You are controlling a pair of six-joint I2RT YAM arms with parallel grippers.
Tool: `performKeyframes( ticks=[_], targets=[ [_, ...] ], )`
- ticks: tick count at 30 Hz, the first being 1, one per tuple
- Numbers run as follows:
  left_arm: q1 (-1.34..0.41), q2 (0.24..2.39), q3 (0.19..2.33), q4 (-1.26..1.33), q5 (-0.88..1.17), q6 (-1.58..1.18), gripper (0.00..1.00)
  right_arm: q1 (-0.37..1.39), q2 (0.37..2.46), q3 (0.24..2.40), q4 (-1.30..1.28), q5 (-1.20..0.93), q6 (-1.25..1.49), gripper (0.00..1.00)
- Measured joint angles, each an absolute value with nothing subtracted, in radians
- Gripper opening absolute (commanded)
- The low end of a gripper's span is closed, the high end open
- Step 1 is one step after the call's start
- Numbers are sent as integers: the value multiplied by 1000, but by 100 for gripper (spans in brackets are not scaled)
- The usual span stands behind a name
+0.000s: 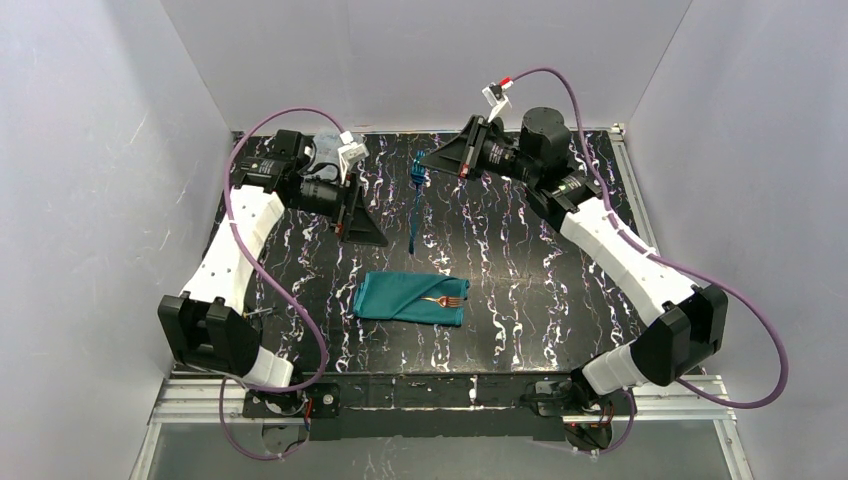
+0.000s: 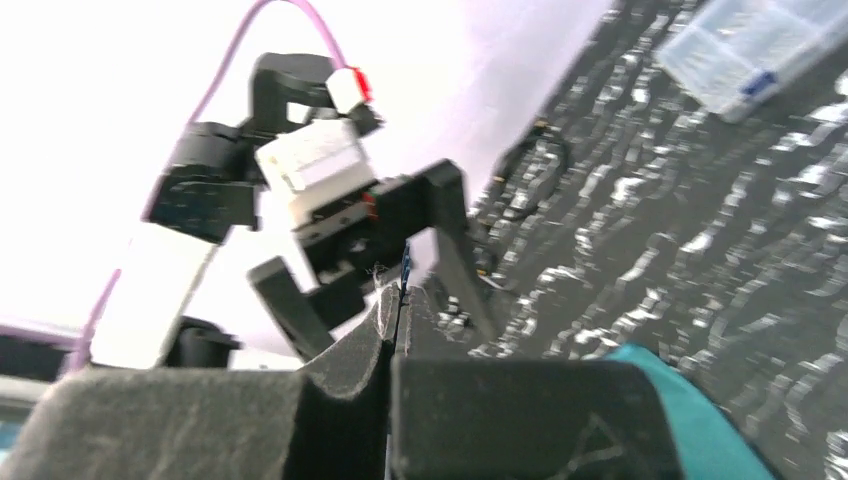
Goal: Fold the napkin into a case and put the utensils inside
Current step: Pass from the right arm to the left
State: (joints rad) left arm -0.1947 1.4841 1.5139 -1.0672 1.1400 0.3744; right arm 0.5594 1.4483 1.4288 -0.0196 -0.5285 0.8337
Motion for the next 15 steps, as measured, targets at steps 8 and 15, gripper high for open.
performKeyframes(
  ticks=[8,15],
  targets=[
    [-234,1477,1455,-988,1190,310,99,597,1448,1364,341,-568,1125,1],
    [-239,1454,1429,-953,1192,290,66,632,1460,1361,519,-559,1245,1]
  ],
)
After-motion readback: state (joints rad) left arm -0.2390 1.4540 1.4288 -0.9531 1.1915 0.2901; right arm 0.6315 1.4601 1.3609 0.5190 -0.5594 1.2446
